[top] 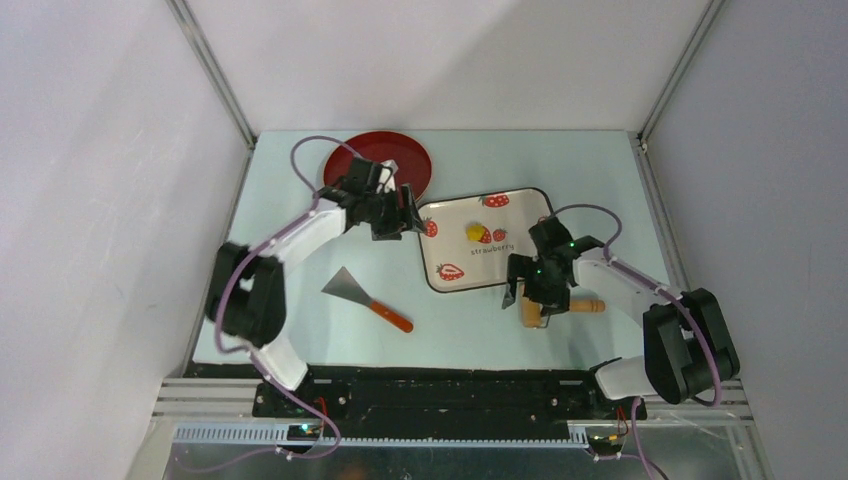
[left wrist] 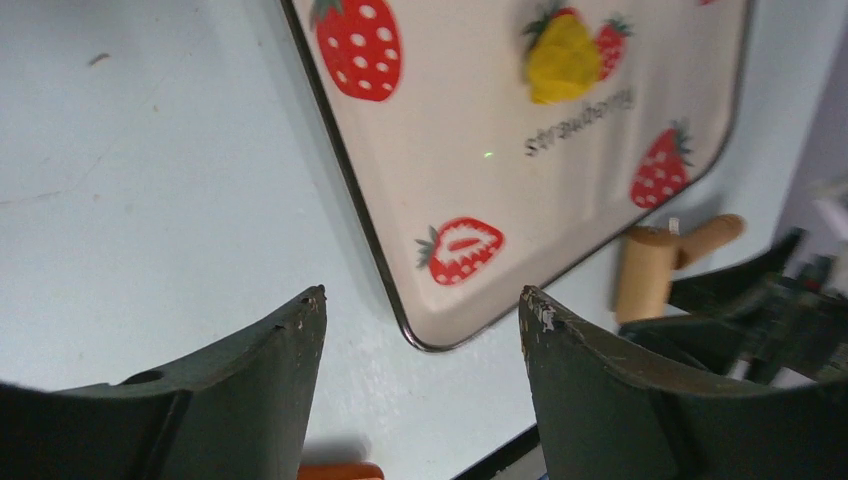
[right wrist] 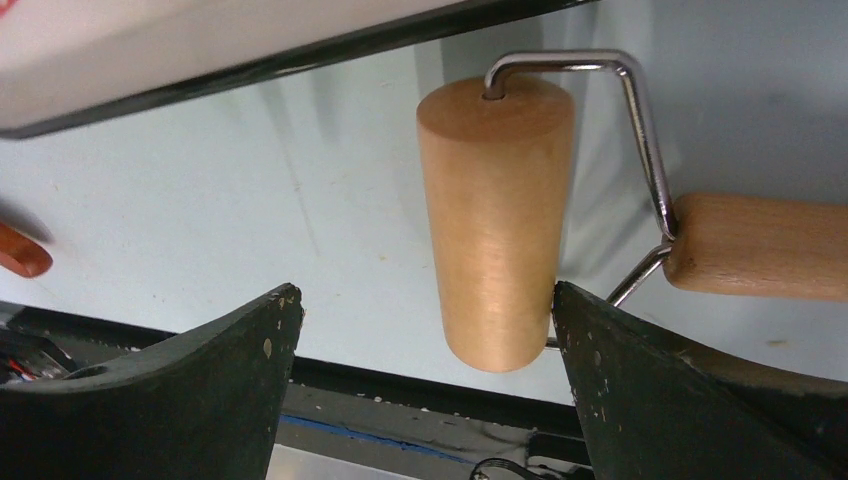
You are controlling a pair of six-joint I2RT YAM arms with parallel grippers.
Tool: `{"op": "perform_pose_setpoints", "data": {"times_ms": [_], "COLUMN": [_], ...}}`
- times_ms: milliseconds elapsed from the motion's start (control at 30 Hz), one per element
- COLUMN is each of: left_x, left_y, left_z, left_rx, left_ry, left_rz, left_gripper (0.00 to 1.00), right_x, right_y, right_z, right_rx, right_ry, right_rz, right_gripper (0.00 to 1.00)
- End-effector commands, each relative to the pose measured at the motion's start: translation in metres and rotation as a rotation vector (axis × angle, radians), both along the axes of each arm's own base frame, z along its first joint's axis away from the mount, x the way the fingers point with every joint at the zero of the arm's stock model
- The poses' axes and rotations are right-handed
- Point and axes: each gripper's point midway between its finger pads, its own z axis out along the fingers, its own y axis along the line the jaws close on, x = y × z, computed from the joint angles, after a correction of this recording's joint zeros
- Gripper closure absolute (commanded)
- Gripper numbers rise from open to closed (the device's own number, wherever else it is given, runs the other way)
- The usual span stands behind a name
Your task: Roll out the dumpling wrappers from the dough
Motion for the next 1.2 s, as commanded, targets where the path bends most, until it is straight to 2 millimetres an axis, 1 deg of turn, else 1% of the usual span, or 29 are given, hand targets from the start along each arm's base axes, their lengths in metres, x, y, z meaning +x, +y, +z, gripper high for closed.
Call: {"op": "perform_pose_setpoints", "data": {"times_ms": [0,33,67,100,133,167,200,267,367,500,567,600,633,667,700,733,767,800,833,867,900,933,967,1000,1033,1067,1100,1133,1167], "left_x": [-0.024,-0.03,-0.039,-0.043,-0.051,-0.054,-0.06,-0.068,-0.076,-0.083,-0.085,-0.088,-0.089,-0.092,-0.092,-0.096,-0.097,-0.1,-0.1,-0.105,-0.107,-0.111,-0.111,-0.119,-0.118,-0.128,-0.128,-0.138,-0.146], "left_y": [0.018,0.021,0.024,0.026,0.03,0.033,0.036,0.04,0.042,0.041,0.039,0.035,0.034,0.028,0.025,0.016,0.011,0.002,-0.004,-0.013,-0.018,-0.03,-0.039,-0.051,-0.062,-0.075,-0.087,-0.1,-0.117], "left_z": [0.038,0.046,0.047,0.048,0.046,0.046,0.044,0.041,0.037,0.031,0.028,0.027,0.026,0.027,0.027,0.027,0.025,0.029,0.031,0.031,0.03,0.036,0.041,0.043,0.047,0.048,0.049,0.05,0.048], "left_rx": [-0.016,-0.029,-0.036,-0.038,-0.039,-0.033,-0.033,-0.027,-0.024,-0.014,-0.008,-0.005,0.0,0.003,0.009,0.015,0.021,0.022,0.026,0.036,0.044,0.051,0.052,0.061,0.064,0.07,0.074,0.073,0.074], "left_ry": [-0.072,-0.091,-0.091,-0.092,-0.092,-0.095,-0.096,-0.099,-0.097,-0.09,-0.085,-0.08,-0.081,-0.084,-0.088,-0.093,-0.09,-0.104,-0.109,-0.119,-0.124,-0.151,-0.17,-0.188,-0.206,-0.219,-0.227,-0.234,-0.232], "left_rz": [0.067,0.071,0.078,0.083,0.093,0.101,0.105,0.107,0.091,0.071,0.066,0.055,0.055,0.036,0.03,0.006,-0.009,-0.035,-0.05,-0.075,-0.088,-0.118,-0.137,-0.176,-0.201,-0.245,-0.272,-0.313,-0.355], "left_gripper": [0.26,0.26,0.26,0.26,0.26,0.26,0.26,0.26,0.26,0.26,0.27,0.27,0.27,0.27,0.27,0.27,0.27,0.27,0.28,0.28,0.28,0.28,0.29,0.29,0.3,0.31,0.32,0.33,0.34], "right_x": [0.002,0.0,-0.005,-0.006,-0.012,-0.012,-0.017,-0.023,-0.029,-0.026,-0.025,-0.029,-0.023,-0.032,-0.023,-0.033,-0.027,-0.035,-0.03,-0.036,-0.033,-0.038,-0.039,-0.04,-0.039,-0.035,-0.037,-0.033,-0.032], "right_y": [0.04,0.047,0.057,0.065,0.074,0.081,0.09,0.101,0.105,0.098,0.093,0.092,0.089,0.087,0.084,0.081,0.082,0.075,0.071,0.065,0.06,0.054,0.046,0.043,0.035,0.027,0.024,0.016,0.013], "right_z": [0.009,0.008,0.007,0.007,0.007,0.008,0.009,0.012,0.019,0.038,0.047,0.052,0.054,0.053,0.055,0.053,0.057,0.049,0.05,0.042,0.039,0.033,0.026,0.024,0.021,0.02,0.019,0.019,0.021], "right_rx": [0.052,0.054,0.06,0.062,0.059,0.058,0.052,0.037,0.006,0.015,0.051,0.088,0.119,0.165,0.211,0.265,0.338,0.356,0.397,0.401,0.412,0.408,0.403,0.404,0.412,0.414,0.425,0.424,0.437], "right_ry": [-0.027,-0.022,-0.02,-0.019,-0.017,-0.017,-0.017,-0.023,-0.043,-0.097,-0.118,-0.119,-0.124,-0.104,-0.111,-0.077,-0.071,-0.046,-0.04,-0.018,-0.013,-0.001,0.01,0.013,0.016,0.01,0.012,0.005,0.002], "right_rz": [0.051,0.069,0.1,0.119,0.154,0.168,0.204,0.251,0.284,0.245,0.21,0.202,0.16,0.153,0.1,0.089,0.047,0.021,-0.021,-0.047,-0.076,-0.09,-0.123,-0.132,-0.165,-0.195,-0.205,-0.232,-0.238], "right_gripper": [0.0,0.0,0.0,0.0,0.0,0.0,0.0,0.0,0.0,0.0,0.0,0.0,0.0,0.0,0.0,0.0,0.01,0.02,0.03,0.04,0.05,0.05,0.06,0.06,0.07,0.08,0.09,0.09,0.1]}}
